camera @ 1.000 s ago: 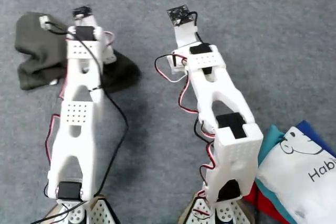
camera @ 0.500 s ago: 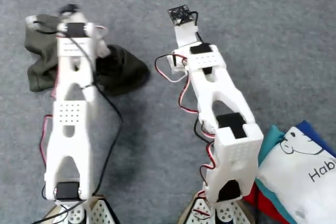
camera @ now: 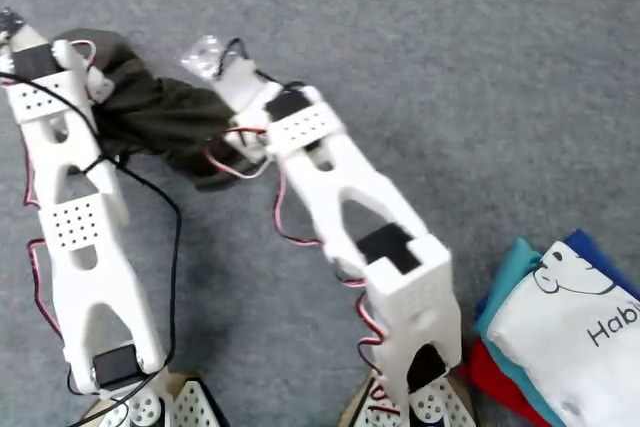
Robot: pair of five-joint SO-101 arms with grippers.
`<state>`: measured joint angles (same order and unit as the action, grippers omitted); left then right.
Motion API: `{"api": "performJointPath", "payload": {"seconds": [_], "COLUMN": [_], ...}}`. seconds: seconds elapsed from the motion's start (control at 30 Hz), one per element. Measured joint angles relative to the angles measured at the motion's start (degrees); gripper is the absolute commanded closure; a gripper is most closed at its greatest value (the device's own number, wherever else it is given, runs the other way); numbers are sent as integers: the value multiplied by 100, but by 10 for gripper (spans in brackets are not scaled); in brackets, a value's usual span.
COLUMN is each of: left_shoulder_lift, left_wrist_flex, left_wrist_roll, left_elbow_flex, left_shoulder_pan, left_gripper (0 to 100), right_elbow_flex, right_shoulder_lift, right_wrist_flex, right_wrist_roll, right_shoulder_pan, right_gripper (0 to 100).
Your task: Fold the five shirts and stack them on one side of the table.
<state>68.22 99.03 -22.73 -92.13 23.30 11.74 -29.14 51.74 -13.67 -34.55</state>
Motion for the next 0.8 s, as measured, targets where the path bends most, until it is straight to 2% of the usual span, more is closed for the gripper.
{"api": "performJointPath", "payload": {"seconds": [0.13,0.3,0.37,0.47,0.5,0.6,0.8], "left_shoulder_lift": [0,123,149,149,149,149,141], "left_wrist_flex": [-299,-563,-615,-633,-633,-440,-35], "left_wrist_roll": [0,0,0,0,0,0,-9], "left_elbow_flex": [0,9,9,9,9,-26,-123], "left_shoulder_pan": [273,448,457,466,466,466,70], "left_gripper": [969,969,969,967,967,967,955], "right_elbow_flex": [703,1398,1785,2426,2620,3182,4229], "right_shoulder_lift": [-510,-1371,-1626,-1934,-2048,-2374,-2848], "right_wrist_flex": [26,193,510,1011,1125,1371,1591], "right_wrist_roll": [-18,-35,-35,-35,-35,-35,510], "right_shoulder_pan": [-431,-765,-756,-756,-730,-431,633], "right_gripper": [740,736,793,974,998,992,992]}}
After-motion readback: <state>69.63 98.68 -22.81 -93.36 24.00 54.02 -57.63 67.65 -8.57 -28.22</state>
